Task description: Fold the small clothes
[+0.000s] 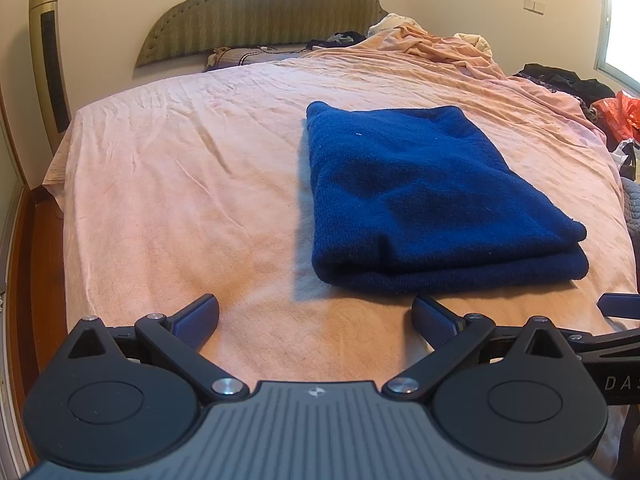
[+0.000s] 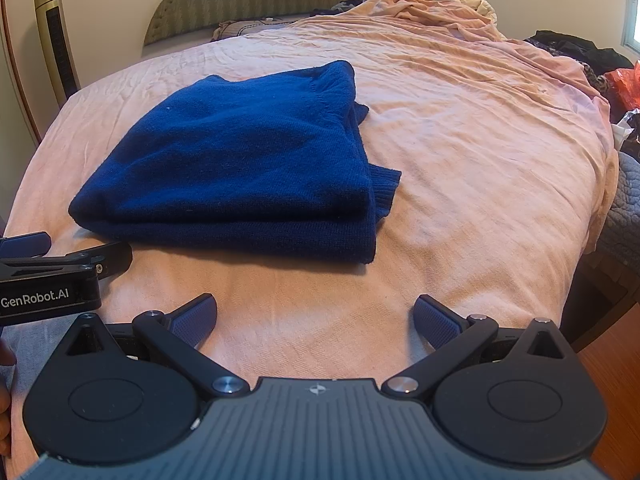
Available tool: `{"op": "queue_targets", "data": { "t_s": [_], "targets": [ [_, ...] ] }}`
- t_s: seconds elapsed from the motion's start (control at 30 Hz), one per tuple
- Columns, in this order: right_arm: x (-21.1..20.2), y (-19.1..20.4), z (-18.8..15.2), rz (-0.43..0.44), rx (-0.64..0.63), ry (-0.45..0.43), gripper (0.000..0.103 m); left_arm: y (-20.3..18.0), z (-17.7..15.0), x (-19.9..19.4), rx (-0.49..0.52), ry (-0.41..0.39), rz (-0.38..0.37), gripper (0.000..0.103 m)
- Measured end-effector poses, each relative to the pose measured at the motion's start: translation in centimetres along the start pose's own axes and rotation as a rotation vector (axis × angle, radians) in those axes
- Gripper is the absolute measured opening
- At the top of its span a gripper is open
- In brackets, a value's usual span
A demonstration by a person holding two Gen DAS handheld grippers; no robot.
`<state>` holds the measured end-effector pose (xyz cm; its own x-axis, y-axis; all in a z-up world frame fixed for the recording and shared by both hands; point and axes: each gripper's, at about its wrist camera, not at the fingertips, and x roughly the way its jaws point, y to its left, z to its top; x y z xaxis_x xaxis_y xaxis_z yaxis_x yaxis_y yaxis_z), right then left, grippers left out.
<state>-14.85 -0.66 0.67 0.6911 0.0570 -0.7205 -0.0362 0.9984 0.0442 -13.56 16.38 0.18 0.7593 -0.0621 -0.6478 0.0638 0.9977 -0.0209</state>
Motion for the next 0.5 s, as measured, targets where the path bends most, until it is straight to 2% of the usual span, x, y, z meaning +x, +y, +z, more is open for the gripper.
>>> {"op": "queue_targets", "data": {
  "t_s": [0.23, 0.33, 0.5],
  "targets": [
    [-0.1, 0.0, 0.1, 0.001, 0.0, 0.006, 0.102, -0.1, 0.0, -0.1, 0.001, 0.002, 0.008, 0.103],
    [-0.7, -0.6, 0.7, 0.021, 0.016, 0.021, 0.103, -0.3, 0.1, -1.4, -0.014, 0.009, 0.029, 0.103],
    [-3.8, -1.4, 2.0, 0.043, 0.062, -0.046, 0.103, 0.7, 1.2, -5.0, -0.082, -0.045, 0.01, 0.103]
  ]
}}
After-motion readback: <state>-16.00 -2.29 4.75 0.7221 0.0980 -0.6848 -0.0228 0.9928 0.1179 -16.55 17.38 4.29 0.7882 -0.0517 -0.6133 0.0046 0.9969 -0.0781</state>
